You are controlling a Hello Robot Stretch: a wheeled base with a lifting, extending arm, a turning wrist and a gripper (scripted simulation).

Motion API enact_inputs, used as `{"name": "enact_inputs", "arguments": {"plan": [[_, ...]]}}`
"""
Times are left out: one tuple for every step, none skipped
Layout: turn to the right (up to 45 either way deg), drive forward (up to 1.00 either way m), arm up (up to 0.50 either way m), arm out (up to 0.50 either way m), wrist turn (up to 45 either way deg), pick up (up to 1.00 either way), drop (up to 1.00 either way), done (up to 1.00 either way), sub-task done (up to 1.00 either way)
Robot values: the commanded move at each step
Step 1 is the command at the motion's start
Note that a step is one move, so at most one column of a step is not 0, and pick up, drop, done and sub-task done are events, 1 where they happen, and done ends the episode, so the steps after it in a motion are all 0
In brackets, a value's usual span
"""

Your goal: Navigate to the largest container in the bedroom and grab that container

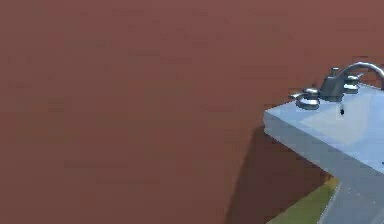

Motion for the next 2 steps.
{"name": "enact_inputs", "arguments": {"plan": [[45.0,0.0,0.0,0.0,0.0,0.0,0.0,0.0,0.0],[45.0,0.0,0.0,0.0,0.0,0.0,0.0,0.0,0.0]]}}
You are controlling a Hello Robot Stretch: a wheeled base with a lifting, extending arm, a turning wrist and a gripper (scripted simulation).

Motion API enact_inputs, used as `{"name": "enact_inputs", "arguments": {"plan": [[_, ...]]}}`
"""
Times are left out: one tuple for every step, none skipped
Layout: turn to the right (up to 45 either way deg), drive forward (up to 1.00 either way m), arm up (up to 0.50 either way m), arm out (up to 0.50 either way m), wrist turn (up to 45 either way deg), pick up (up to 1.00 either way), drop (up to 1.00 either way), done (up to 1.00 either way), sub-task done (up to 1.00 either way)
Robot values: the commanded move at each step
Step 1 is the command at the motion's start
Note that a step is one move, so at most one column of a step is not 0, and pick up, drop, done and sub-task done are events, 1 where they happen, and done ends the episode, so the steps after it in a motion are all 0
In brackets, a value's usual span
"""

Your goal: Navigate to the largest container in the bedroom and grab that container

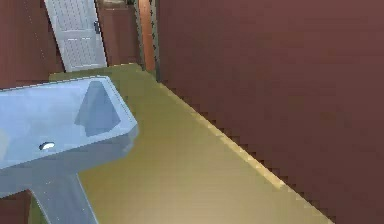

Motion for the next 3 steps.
{"name": "enact_inputs", "arguments": {"plan": [[24.0,0.0,0.0,0.0,0.0,0.0,0.0,0.0,0.0],[0.0,1.0,0.0,0.0,0.0,0.0,0.0,0.0,0.0],[27.0,0.0,0.0,0.0,0.0,0.0,0.0,0.0,0.0]]}}
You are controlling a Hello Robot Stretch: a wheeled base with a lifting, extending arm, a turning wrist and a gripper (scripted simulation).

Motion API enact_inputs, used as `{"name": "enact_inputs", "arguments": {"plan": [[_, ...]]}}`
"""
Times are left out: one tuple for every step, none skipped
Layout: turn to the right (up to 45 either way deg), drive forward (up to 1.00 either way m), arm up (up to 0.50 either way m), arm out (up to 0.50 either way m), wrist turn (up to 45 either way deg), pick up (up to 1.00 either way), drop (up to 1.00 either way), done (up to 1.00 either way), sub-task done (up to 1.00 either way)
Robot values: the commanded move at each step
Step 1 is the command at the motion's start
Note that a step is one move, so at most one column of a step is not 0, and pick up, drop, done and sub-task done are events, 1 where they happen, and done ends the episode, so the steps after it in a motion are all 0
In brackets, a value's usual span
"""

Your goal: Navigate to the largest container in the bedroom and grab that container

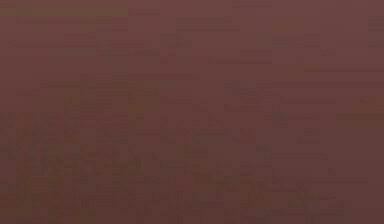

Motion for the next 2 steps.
{"name": "enact_inputs", "arguments": {"plan": [[0.0,0.05,0.0,0.0,0.0,0.0,0.0,0.0,0.0],[-45.0,0.0,0.0,0.0,0.0,0.0,0.0,0.0,0.0]]}}
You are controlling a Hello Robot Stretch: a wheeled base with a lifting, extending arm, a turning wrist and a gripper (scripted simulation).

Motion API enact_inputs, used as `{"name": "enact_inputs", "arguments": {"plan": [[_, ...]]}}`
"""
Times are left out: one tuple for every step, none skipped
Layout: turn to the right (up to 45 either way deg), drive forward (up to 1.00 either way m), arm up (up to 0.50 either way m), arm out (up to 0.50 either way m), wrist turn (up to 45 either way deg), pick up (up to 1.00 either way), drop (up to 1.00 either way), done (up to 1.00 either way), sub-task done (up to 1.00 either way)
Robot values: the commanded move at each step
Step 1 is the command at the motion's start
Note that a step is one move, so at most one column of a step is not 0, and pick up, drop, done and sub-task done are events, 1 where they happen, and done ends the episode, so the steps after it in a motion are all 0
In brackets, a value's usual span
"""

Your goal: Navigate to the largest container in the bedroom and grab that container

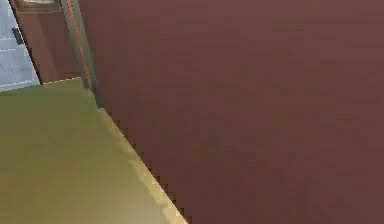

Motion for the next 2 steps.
{"name": "enact_inputs", "arguments": {"plan": [[-42.0,0.0,0.0,0.0,0.0,0.0,0.0,0.0,0.0],[0.0,1.0,0.0,0.0,0.0,0.0,0.0,0.0,0.0]]}}
